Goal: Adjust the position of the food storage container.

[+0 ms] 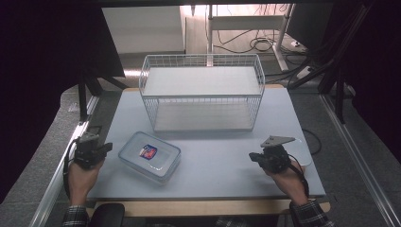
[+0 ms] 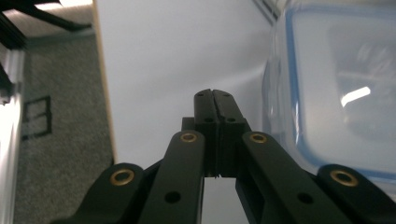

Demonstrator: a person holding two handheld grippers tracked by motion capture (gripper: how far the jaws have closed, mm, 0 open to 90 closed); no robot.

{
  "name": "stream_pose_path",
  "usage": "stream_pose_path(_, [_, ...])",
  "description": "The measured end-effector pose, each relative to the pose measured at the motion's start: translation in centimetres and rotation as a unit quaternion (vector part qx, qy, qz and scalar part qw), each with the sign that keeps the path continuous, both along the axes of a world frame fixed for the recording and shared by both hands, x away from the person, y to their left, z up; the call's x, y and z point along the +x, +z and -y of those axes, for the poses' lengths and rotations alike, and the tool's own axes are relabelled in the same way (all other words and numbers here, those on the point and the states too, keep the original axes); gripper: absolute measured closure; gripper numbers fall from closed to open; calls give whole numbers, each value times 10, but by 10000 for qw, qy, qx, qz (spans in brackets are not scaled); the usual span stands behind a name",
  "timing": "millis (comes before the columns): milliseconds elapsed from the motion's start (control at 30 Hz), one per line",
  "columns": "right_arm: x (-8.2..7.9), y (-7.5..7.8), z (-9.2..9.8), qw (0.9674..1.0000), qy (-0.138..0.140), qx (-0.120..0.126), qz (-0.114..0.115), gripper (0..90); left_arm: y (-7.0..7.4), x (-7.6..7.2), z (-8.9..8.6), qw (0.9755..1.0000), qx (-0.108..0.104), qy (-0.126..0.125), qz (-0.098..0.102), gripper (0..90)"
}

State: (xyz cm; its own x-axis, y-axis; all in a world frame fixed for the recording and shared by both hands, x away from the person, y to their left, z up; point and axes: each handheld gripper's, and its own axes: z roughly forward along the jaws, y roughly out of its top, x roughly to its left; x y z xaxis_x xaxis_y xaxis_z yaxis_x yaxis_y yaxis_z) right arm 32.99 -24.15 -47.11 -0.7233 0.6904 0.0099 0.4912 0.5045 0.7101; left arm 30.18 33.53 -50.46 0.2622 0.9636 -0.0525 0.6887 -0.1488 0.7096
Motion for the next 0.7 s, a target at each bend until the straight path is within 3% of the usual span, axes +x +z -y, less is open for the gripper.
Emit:
stream_pose_path(167, [-7, -2, -10, 9996, 253, -106, 50, 888, -13, 5, 14, 9989, -8, -314, -336, 897])
stream_pose_path(300, [-9, -2, -14, 9994, 332, -96, 17, 888, -12, 5, 22, 9988, 172, -287, -371, 898])
stream_pose_path(467, [-10, -5, -18, 9990, 424, -64, -84, 887, -12, 4, 28, 9985, 21, -355, -424, 898])
stream_pose_path(700, [-13, -7, -24, 9985, 524, 25, -177, 887, -10, 6, 60, 9953, -43, -803, -536, 898])
